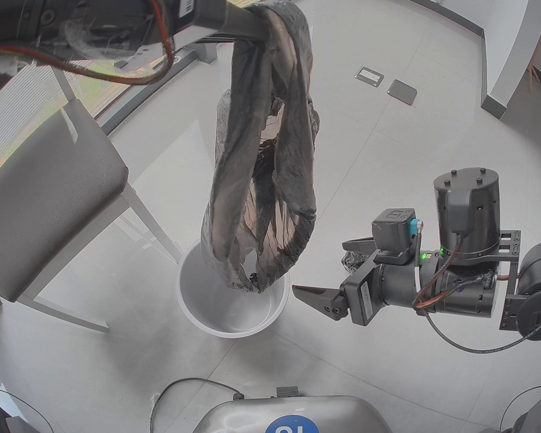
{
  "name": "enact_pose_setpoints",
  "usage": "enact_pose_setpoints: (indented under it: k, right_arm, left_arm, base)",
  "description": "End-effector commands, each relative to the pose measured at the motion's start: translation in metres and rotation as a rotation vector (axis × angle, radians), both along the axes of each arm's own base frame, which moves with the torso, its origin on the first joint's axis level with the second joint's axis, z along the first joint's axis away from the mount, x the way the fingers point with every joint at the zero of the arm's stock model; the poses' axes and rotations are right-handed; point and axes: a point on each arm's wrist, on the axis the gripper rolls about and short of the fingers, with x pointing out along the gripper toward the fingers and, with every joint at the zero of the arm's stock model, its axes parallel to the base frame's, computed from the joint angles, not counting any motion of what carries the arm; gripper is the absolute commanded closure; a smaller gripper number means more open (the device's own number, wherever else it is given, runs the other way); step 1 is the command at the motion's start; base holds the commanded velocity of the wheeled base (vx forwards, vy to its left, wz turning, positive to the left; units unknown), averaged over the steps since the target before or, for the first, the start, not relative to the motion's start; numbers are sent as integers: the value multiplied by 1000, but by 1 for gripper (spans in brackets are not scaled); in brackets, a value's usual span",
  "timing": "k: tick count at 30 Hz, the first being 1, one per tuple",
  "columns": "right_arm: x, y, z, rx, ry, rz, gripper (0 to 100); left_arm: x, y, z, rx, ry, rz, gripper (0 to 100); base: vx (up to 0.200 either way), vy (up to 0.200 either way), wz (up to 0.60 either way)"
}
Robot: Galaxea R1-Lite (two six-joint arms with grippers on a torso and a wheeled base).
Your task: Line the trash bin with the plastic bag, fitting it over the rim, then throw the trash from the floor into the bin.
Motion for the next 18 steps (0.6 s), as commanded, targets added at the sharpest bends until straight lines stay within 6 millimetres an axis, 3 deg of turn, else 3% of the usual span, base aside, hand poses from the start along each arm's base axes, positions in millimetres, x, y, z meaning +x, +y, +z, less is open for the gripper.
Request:
enact_pose_setpoints:
  k: [1,5,12,18]
  right_arm:
    - [10,5,-11,-13,15,-13,0]
    - [23,9,-13,2,-2,-29,0]
    - [53,24,2,57,-58,-59,0]
    - [61,41,4,77,-70,-34,0]
  left_arm:
    - [-2,1,1,-9,2,-3,100]
    - [-11,4,6,-25,-9,-24,100]
    - [-26,10,13,-58,-21,-45,100]
    - [-31,15,16,-74,-27,-52,100]
  base:
    - [0,0,0]
    - [0,0,0]
    - [0,0,0]
    - [0,0,0]
